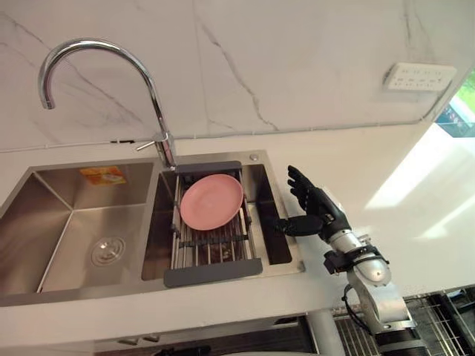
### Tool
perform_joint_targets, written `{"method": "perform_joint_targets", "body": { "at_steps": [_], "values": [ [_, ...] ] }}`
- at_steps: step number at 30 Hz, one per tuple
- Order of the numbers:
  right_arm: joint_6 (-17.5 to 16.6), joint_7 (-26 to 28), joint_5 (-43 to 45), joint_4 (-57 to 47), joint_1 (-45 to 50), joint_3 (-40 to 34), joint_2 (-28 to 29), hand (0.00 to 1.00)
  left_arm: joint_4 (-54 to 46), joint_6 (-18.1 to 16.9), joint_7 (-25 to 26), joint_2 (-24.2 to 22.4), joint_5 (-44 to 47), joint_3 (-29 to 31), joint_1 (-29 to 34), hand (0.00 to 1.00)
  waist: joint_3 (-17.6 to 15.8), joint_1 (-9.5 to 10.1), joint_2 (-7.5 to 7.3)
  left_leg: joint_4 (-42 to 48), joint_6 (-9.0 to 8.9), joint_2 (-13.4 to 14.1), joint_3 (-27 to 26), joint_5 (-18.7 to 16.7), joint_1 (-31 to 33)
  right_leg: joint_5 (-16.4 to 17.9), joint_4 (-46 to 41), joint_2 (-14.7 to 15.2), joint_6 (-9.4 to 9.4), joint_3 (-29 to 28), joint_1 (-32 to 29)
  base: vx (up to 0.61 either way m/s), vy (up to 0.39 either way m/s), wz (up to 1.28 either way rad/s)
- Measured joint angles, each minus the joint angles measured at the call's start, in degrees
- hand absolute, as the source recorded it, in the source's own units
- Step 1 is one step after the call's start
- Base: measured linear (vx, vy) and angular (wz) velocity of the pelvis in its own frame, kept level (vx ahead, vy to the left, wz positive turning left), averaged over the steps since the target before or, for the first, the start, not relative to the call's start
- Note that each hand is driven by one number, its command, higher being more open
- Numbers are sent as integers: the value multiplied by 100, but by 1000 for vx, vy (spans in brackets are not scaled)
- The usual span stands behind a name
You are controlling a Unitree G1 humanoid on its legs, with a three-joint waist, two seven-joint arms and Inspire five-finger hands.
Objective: Walk over to the sink, pick up the cup, carry it to the dishwasher, place the cup inside the dishwasher, then close the dishwasher door
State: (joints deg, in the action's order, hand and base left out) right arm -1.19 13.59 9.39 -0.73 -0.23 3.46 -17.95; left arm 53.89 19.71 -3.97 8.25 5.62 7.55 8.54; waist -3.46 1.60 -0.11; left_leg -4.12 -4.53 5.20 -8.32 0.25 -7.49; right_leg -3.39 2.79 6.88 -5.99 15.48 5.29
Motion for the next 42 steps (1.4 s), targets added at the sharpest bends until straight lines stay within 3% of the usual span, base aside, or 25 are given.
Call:
{"method": "perform_joint_targets", "body": {
  "at_steps": [7,20,35,42],
  "values": [
    [52,-213,-1202,516,-531,325,-89,100,-11,46,-2,50,11,240,5,100,0,97,-212,-108,51,-119,153,74,11,107,-202,168,-98,230,0,-33,10,17],
    [321,-361,-1970,1183,-1433,822,-188,100,-100,155,-7,142,284,446,23,100,-27,279,-485,-117,87,-264,164,152,65,122,-409,390,-201,518,-3,-17,18,10],
    [387,-204,-2101,1353,-1544,840,-191,100,-126,235,-8,191,343,462,24,100,-45,255,-513,-126,161,-201,126,146,105,85,-568,391,-208,636,-40,-22,-1,5],
    [207,-199,-2415,1349,-1544,840,-205,100,-181,302,-5,201,338,461,23,100,-85,216,-484,-124,168,-129,1,140,103,-117,-587,316,-129,616,-139,19,3,-9]
  ]
}}
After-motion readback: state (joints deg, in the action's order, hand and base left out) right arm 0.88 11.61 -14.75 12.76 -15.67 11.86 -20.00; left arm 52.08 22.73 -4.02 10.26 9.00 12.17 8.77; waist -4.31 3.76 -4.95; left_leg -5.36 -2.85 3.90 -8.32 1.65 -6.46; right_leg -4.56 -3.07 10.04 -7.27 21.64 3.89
